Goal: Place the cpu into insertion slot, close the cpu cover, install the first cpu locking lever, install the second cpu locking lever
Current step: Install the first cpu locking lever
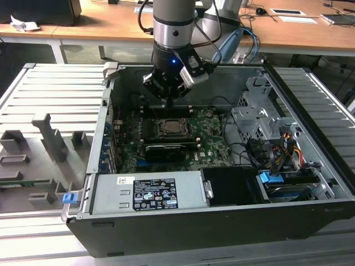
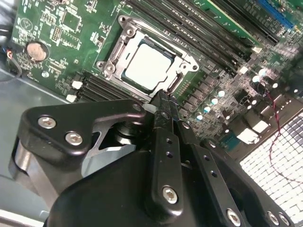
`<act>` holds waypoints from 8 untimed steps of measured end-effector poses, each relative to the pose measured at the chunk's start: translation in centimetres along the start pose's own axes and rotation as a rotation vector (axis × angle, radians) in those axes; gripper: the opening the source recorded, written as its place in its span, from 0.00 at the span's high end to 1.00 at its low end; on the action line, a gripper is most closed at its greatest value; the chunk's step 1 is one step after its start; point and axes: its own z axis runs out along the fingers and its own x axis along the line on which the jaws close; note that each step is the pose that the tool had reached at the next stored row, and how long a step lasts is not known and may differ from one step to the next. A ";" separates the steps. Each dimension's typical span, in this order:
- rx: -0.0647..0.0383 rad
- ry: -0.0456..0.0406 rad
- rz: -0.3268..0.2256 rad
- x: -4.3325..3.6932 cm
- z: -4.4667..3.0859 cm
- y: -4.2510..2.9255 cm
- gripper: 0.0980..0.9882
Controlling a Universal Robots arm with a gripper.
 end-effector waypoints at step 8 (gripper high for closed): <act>0.000 -0.0009 0.000 0.88 0.08 0.04 0.99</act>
